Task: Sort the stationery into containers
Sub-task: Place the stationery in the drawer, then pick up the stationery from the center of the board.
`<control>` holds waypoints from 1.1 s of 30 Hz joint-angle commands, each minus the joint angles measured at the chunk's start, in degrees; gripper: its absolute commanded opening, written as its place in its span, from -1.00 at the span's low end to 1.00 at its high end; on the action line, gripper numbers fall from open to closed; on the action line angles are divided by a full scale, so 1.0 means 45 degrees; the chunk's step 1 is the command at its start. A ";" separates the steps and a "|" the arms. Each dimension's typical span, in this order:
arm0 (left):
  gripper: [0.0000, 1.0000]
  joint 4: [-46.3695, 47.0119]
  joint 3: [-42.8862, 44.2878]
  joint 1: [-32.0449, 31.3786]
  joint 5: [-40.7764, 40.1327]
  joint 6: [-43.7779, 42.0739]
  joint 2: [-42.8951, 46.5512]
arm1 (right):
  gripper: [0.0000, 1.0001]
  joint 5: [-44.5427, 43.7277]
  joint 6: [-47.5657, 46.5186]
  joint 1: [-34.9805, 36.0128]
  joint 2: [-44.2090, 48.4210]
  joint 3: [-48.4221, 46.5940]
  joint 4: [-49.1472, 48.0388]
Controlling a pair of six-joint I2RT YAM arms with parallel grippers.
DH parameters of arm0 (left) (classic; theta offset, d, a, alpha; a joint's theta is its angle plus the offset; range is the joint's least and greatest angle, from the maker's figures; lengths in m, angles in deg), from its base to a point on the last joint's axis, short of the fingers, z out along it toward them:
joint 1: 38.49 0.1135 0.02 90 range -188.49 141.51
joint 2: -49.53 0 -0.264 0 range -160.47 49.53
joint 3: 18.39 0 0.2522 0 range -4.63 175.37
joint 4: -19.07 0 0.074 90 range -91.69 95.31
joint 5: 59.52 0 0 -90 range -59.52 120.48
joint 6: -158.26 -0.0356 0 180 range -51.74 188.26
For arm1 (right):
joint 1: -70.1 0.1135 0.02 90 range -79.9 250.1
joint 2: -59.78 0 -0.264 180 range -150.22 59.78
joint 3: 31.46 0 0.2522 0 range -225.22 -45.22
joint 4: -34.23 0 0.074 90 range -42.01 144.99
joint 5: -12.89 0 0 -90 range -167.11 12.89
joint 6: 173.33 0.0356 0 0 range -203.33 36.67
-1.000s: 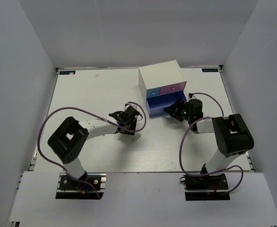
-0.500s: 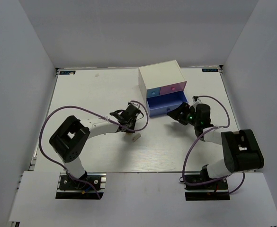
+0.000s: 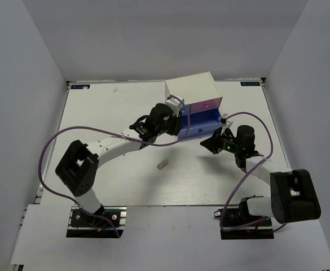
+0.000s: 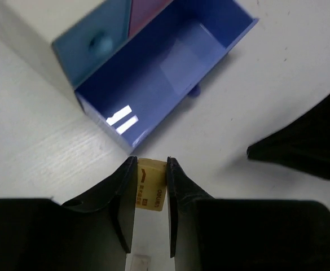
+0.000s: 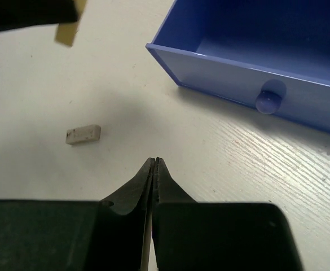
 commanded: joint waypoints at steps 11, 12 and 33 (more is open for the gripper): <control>-0.10 0.0363 0.4515 -0.0065 -0.0478 -0.1060 -0.3856 | -0.78 0.1671 -0.2774 -0.0152 0.1770 0.0648 0.0692; -0.01 0.0362 0.4653 -0.0065 -0.0595 -0.1060 -0.3858 | -0.72 0.2042 -0.3203 -0.0133 0.1808 0.0628 0.0771; -0.82 -0.0127 -0.1611 0.0208 -0.1064 0.1672 0.2111 | 0.13 0.4394 -2.5071 0.2384 -0.3616 -0.6517 1.6349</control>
